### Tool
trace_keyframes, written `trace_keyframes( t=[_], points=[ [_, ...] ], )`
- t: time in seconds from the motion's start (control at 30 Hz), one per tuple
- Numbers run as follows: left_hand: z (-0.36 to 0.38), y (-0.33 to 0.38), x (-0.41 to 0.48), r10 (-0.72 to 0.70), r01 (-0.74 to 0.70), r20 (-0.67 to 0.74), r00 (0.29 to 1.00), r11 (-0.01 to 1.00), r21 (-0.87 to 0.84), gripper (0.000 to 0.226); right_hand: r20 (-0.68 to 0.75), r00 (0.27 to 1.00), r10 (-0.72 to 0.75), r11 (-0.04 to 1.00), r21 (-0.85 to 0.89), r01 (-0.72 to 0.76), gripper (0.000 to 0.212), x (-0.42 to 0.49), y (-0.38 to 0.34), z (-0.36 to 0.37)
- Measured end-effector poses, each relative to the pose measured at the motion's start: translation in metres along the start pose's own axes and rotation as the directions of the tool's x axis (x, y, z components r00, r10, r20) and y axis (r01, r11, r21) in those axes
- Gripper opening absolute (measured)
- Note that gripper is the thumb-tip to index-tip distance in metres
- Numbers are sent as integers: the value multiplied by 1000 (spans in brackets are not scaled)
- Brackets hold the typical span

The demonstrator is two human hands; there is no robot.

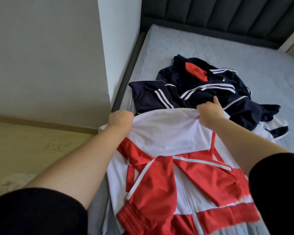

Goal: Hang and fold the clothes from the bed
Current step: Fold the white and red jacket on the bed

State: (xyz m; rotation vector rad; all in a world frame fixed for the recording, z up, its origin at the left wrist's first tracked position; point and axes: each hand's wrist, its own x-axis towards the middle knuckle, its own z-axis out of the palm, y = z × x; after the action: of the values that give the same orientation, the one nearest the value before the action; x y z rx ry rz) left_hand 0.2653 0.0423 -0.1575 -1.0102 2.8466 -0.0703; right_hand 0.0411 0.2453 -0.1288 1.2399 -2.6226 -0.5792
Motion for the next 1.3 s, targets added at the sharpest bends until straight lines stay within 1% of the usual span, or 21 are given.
trace_keyframes(
  t=[0.07, 0.17, 0.37, 0.5, 0.53, 0.6, 0.7, 0.77, 0.8, 0.87, 0.93, 0.97, 1.0, 1.03, 1.07, 1.1, 1.13, 1.2, 1.23, 1.27, 1.3],
  points=[
    [-26, -5, 7, -2, 6, -121, 993, 999, 38, 26, -136, 988, 68, 996, 61, -61, 11, 1, 11, -17],
    [-50, -9, 5, 58, -44, -241, 969, 997, 62, 23, -207, 967, 151, 982, 142, -123, 14, -4, 23, -34],
    [-32, -3, -55, 218, -240, -343, 914, 970, -24, 17, -338, 893, 297, 906, 396, -152, 4, -61, 20, -19],
    [2, 4, -104, 354, -422, -398, 846, 902, -94, 15, -334, 817, 469, 779, 592, -205, 15, -123, -2, 15],
    [10, 5, -114, 390, -454, -371, 843, 885, -101, 15, -342, 804, 486, 759, 621, -194, 18, -139, -7, 26],
    [25, 3, -129, 434, -460, -213, 876, 883, -93, 18, -361, 802, 476, 751, 642, -156, 23, -169, -18, 46],
    [37, 3, -140, 470, -466, 81, 879, 882, -67, 22, -320, 877, 359, 807, 579, -119, 21, -205, -34, 74],
    [41, 8, -147, 496, -485, 250, 832, 868, -107, 15, -127, 950, 285, 847, 498, -187, 25, -221, -43, 89],
    [45, 10, -150, 510, -488, 312, 801, 859, -152, 14, -8, 962, 272, 856, 459, -238, 28, -227, -48, 94],
    [50, 12, -152, 501, -392, 400, 768, 861, -325, 21, 124, 939, 320, 820, 461, -340, 28, -233, -56, 99],
    [50, 11, -151, 460, -133, 437, 773, 791, -598, 36, 146, 898, 415, 713, 561, -420, 21, -232, -65, 94],
    [49, 10, -148, 415, -30, 398, 818, 722, -691, 37, 116, 880, 460, 660, 619, -426, 17, -230, -70, 89],
    [49, 9, -143, 318, 16, 304, 898, 668, -744, 33, 56, 870, 491, 625, 673, -396, 14, -227, -75, 83],
    [50, 6, -137, 157, 15, 155, 975, 654, -757, 25, -20, 867, 498, 617, 710, -338, 15, -223, -81, 77],
    [52, 1, -130, -25, 22, 7, 1000, 673, -740, 15, -98, 874, 475, 631, 730, -261, 20, -219, -87, 70],
    [54, -6, -124, -154, 44, -89, 984, 694, -719, 11, -154, 897, 415, 653, 737, -175, 27, -215, -93, 64],
    [57, -13, -118, -216, 88, -95, 972, 708, -701, 24, -170, 931, 322, 674, 732, -99, 37, -211, -100, 58],
    [65, -27, -110, -179, 206, 113, 977, 686, -698, 61, -103, 991, 88, 731, 683, 6, 65, -209, -112, 53],
    [69, -32, -109, -130, 248, 218, 967, 667, -702, 73, -68, 997, -22, 769, 636, 60, 78, -209, -118, 54],
    [74, -35, -110, -83, 272, 292, 953, 665, -696, 81, -35, 993, -112, 800, 590, 110, 89, -210, -122, 57],
    [79, -36, -110, -54, 269, 330, 942, 711, -650, 85, 9, 985, -174, 821, 553, 140, 96, -212, -125, 60]
  ],
)
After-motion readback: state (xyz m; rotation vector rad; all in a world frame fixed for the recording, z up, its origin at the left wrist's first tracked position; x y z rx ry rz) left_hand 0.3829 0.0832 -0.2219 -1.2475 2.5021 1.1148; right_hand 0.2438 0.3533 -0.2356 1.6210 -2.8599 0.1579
